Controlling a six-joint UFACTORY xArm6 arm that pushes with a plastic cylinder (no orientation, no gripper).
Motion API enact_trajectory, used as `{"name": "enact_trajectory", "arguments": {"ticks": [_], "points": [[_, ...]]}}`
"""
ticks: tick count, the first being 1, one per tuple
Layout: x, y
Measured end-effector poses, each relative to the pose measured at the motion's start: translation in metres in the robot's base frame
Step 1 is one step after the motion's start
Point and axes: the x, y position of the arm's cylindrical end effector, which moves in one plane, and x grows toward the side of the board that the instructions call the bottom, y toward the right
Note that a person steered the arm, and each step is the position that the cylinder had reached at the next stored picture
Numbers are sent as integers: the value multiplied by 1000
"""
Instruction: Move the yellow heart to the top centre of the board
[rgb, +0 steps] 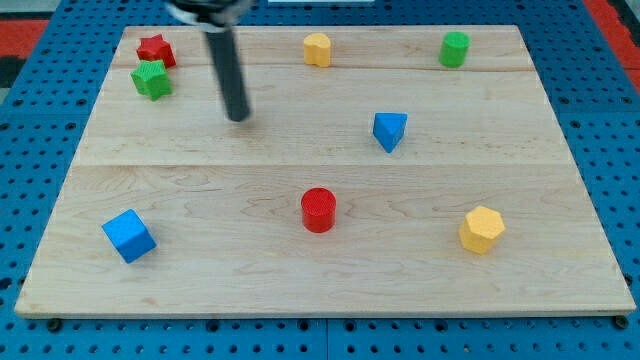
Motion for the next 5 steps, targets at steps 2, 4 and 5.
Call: {"name": "enact_trajectory", "arguments": {"ticks": [2,4,5], "points": [[-150,75],[-169,67],[-167,59]]}}
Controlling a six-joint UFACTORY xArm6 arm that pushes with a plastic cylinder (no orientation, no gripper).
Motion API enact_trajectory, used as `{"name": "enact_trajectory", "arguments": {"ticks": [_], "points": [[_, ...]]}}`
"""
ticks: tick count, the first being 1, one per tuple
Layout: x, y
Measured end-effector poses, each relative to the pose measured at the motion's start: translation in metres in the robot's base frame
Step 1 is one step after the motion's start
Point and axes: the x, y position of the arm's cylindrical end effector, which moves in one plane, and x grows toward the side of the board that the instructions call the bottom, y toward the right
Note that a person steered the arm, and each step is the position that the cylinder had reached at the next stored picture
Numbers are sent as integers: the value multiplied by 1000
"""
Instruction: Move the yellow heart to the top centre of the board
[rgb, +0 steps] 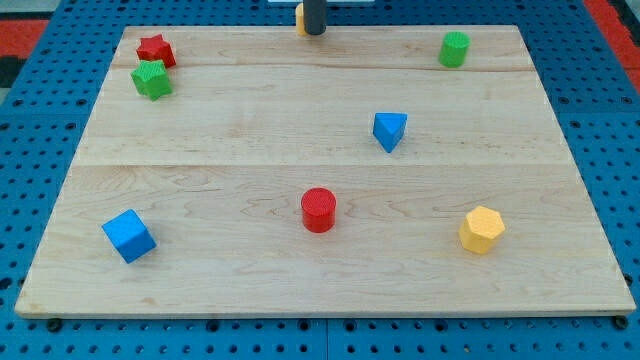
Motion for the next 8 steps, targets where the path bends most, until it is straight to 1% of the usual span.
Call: {"name": "enact_trajectory", "arguments": {"ticks": [3,4,5,6,7,8], "points": [[0,0],[-2,-9],[27,-18],[52,-63],[7,-129],[-3,-142]]}}
